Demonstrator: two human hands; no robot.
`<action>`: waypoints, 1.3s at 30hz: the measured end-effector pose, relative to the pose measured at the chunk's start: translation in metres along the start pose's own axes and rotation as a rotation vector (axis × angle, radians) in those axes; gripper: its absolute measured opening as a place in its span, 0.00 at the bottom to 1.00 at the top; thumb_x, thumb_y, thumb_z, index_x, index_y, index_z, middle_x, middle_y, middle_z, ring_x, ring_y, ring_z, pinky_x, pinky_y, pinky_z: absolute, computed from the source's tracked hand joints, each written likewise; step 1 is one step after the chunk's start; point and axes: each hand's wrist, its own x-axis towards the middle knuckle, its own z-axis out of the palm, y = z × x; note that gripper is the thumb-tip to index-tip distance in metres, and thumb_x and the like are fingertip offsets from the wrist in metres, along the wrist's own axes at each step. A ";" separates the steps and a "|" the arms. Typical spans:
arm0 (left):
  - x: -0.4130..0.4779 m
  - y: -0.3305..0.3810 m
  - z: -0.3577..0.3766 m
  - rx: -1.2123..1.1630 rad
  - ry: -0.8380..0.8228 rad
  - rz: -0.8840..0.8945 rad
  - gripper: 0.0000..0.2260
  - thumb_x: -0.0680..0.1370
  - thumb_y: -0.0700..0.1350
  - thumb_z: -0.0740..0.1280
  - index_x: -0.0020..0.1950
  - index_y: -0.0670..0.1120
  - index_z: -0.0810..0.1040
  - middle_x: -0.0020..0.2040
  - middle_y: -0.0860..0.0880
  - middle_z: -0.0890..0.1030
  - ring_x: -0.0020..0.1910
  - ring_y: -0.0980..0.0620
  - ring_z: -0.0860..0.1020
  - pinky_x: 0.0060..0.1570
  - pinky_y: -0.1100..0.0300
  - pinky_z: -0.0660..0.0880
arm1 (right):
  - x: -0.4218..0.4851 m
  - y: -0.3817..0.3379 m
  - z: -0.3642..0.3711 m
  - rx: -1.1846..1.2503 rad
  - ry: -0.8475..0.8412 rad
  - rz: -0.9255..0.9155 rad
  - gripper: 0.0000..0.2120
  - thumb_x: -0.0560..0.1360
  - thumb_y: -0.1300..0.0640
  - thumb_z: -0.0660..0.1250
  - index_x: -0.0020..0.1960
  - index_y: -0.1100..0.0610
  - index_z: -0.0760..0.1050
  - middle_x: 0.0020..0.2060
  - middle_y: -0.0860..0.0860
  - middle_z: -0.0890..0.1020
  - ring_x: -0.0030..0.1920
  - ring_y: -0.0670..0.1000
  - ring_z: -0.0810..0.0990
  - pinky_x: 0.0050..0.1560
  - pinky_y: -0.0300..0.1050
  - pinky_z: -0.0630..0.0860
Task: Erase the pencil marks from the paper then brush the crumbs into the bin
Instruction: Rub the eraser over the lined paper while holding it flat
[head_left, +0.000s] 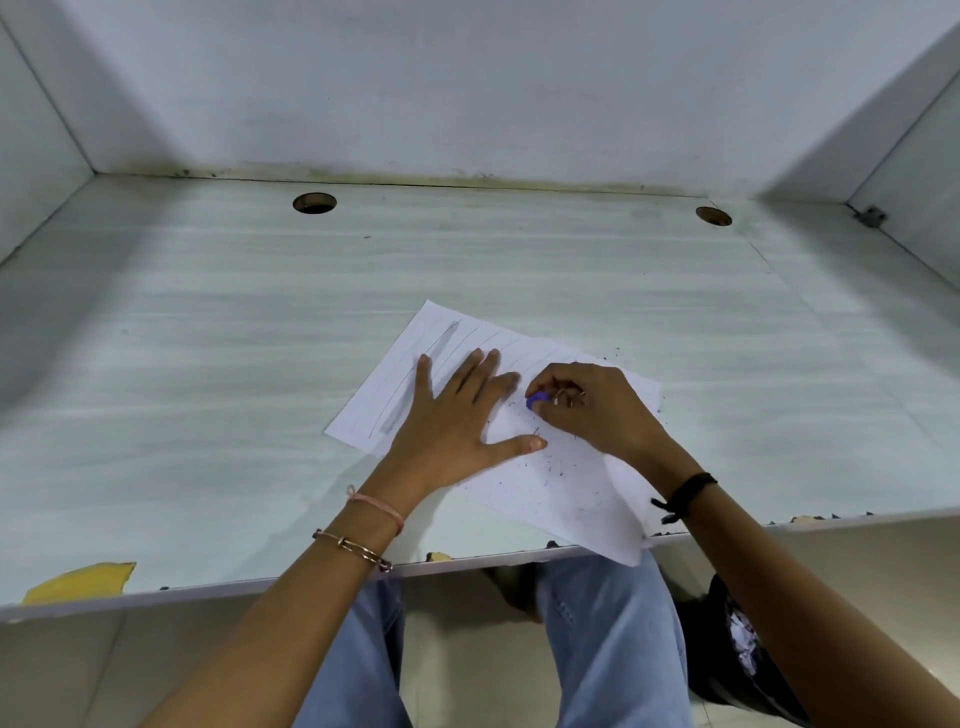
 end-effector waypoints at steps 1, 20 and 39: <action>0.000 -0.001 0.000 0.020 -0.015 -0.001 0.41 0.71 0.76 0.45 0.79 0.57 0.48 0.80 0.54 0.42 0.78 0.57 0.38 0.71 0.36 0.33 | 0.005 0.001 -0.001 0.011 0.019 0.017 0.05 0.70 0.62 0.71 0.43 0.53 0.81 0.36 0.49 0.82 0.32 0.41 0.73 0.34 0.28 0.70; 0.003 -0.002 0.006 0.070 -0.018 -0.004 0.40 0.72 0.76 0.44 0.79 0.59 0.41 0.79 0.54 0.39 0.78 0.55 0.37 0.71 0.34 0.34 | 0.017 -0.016 -0.004 -0.094 -0.051 0.002 0.02 0.69 0.61 0.72 0.42 0.58 0.83 0.34 0.49 0.81 0.30 0.42 0.74 0.30 0.30 0.68; 0.003 -0.002 0.004 0.065 -0.011 -0.014 0.43 0.71 0.76 0.44 0.79 0.54 0.41 0.80 0.54 0.40 0.78 0.55 0.38 0.71 0.34 0.34 | 0.025 -0.015 -0.006 -0.189 0.055 0.015 0.03 0.69 0.62 0.70 0.42 0.59 0.82 0.35 0.50 0.80 0.34 0.46 0.75 0.32 0.32 0.67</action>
